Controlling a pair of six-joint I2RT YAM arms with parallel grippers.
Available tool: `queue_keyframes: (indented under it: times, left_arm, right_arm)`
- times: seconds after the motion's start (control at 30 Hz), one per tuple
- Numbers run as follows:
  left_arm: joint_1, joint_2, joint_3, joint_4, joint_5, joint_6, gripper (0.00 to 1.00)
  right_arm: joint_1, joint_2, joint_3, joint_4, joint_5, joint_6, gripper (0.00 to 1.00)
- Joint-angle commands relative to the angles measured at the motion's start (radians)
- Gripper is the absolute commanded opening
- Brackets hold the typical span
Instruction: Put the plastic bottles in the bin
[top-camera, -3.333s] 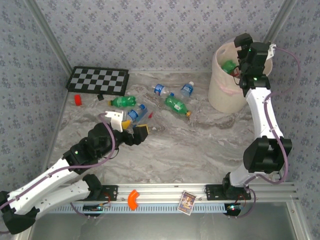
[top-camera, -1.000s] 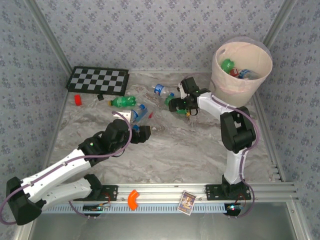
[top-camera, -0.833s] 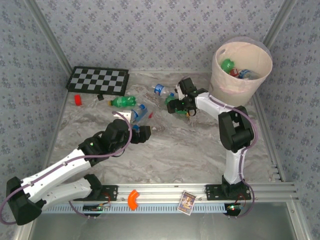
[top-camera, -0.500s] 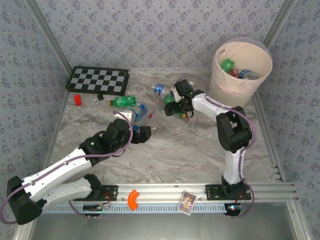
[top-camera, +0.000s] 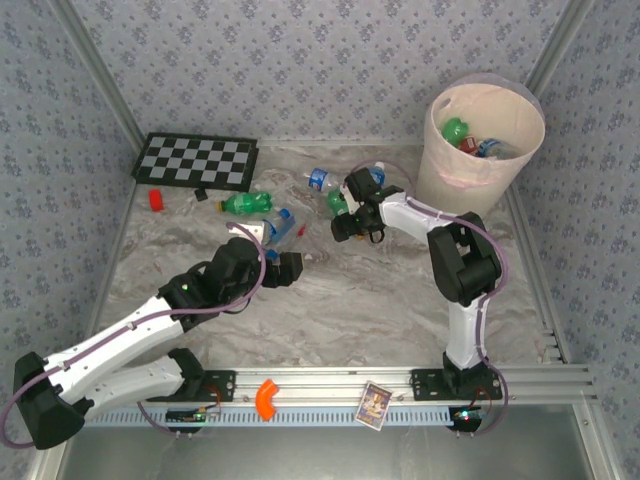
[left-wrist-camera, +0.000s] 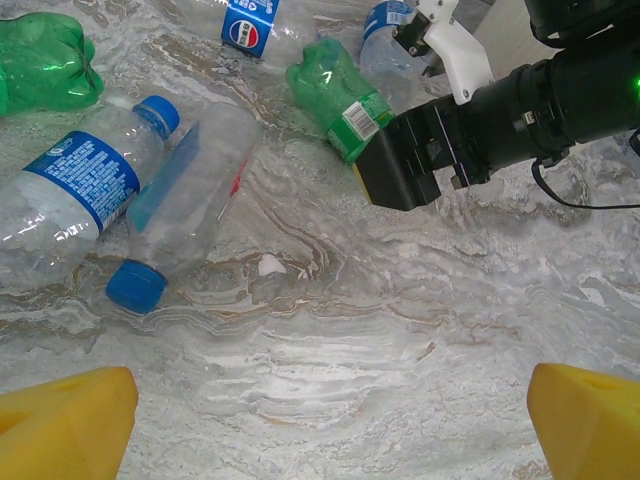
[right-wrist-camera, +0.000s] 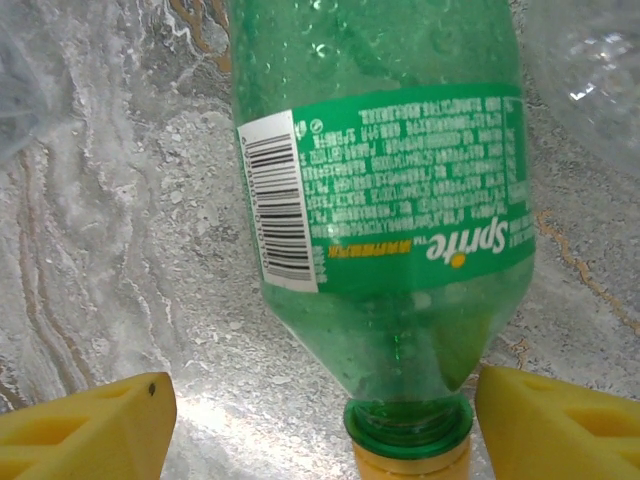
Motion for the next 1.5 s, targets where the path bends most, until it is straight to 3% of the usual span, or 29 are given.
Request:
queue_keyframes:
  times: [0.0,0.17,0.53,0.77,0.9,1.03,1.47]
  left_arm:
    - [0.002,-0.008,0.017,-0.010,0.009,-0.005,1.00]
    - [0.003,-0.005,0.016,-0.011,0.010,-0.006,1.00]
    - [0.005,-0.002,0.019,-0.014,0.009,-0.004,1.00]
    - [0.005,-0.005,0.018,-0.015,0.011,-0.004,1.00]
    - [0.004,-0.010,0.018,-0.020,0.009,-0.005,1.00]
    - [0.005,-0.012,0.017,-0.018,0.007,-0.006,1.00]
    - [0.005,-0.022,0.019,-0.024,-0.008,-0.005,1.00]
  right_arm:
    - [0.006,0.022,-0.007,-0.008,0.017,-0.016,0.75]
    - [0.008,0.042,-0.005,-0.010,0.035,-0.030,0.73]
    - [0.021,0.057,0.001,-0.009,0.062,-0.051,0.57]
    - [0.025,0.074,0.003,-0.016,0.076,-0.056,0.58]
    - [0.027,0.072,0.005,-0.017,0.071,-0.058,0.42]
    - [0.039,0.047,0.002,-0.017,0.075,-0.056,0.33]
    - [0.071,-0.125,-0.058,0.019,0.071,-0.002,0.32]
